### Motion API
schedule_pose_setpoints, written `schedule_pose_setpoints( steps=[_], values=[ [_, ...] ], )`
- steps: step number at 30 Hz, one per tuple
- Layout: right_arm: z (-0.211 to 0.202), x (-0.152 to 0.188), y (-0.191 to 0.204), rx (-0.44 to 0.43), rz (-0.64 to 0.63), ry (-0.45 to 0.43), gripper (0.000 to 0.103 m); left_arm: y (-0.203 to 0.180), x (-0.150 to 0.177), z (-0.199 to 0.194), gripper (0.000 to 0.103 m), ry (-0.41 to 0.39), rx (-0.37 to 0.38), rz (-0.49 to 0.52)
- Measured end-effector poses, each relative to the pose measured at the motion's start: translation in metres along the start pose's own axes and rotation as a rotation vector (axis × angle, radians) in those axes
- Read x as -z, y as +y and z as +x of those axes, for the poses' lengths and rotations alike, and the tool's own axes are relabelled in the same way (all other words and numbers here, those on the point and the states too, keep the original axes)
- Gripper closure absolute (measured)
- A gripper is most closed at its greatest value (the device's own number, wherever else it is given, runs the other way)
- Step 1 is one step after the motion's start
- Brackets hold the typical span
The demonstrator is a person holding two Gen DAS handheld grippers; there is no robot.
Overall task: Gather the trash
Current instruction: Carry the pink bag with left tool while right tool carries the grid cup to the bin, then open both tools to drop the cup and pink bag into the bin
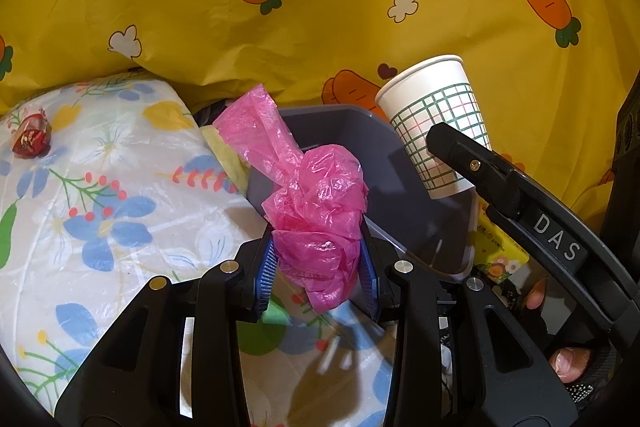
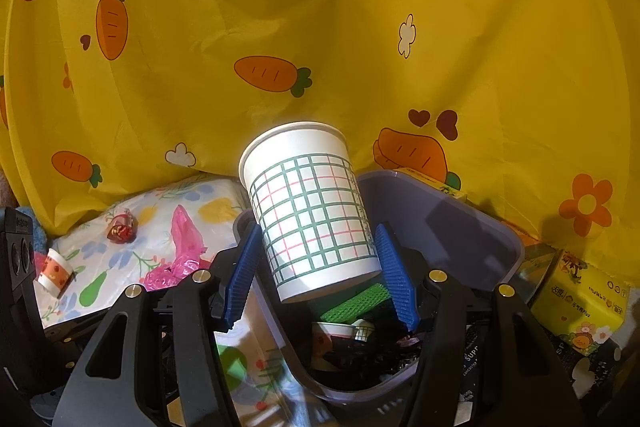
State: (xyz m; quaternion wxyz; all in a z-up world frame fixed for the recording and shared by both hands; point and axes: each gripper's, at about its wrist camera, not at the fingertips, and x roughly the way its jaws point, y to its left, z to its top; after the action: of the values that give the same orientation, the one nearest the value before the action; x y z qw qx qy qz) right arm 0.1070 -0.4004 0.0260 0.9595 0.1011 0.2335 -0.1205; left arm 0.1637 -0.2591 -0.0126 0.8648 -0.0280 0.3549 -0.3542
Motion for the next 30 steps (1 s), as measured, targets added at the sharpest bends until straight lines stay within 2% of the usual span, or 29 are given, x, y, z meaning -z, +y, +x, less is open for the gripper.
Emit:
schedule_pose_setpoints(
  steps=[19, 26, 29, 30],
  values=[
    [0.004, -0.002, -0.011, 0.055, 0.028, 0.006, 0.045, -0.018, -0.023, 0.003, 0.068, -0.051, 0.060, 0.032],
    [0.006, -0.005, -0.022, 0.078, 0.052, -0.001, 0.043, -0.021, -0.028, 0.014, 0.066, -0.051, 0.125, 0.022],
    [0.008, -0.005, -0.028, 0.080, 0.075, 0.006, 0.043, -0.019, -0.029, 0.019, 0.064, -0.041, 0.182, 0.013],
    [0.008, -0.005, -0.030, 0.085, 0.081, 0.007, 0.042, -0.020, -0.029, 0.022, 0.060, -0.034, 0.201, 0.013]
  ],
)
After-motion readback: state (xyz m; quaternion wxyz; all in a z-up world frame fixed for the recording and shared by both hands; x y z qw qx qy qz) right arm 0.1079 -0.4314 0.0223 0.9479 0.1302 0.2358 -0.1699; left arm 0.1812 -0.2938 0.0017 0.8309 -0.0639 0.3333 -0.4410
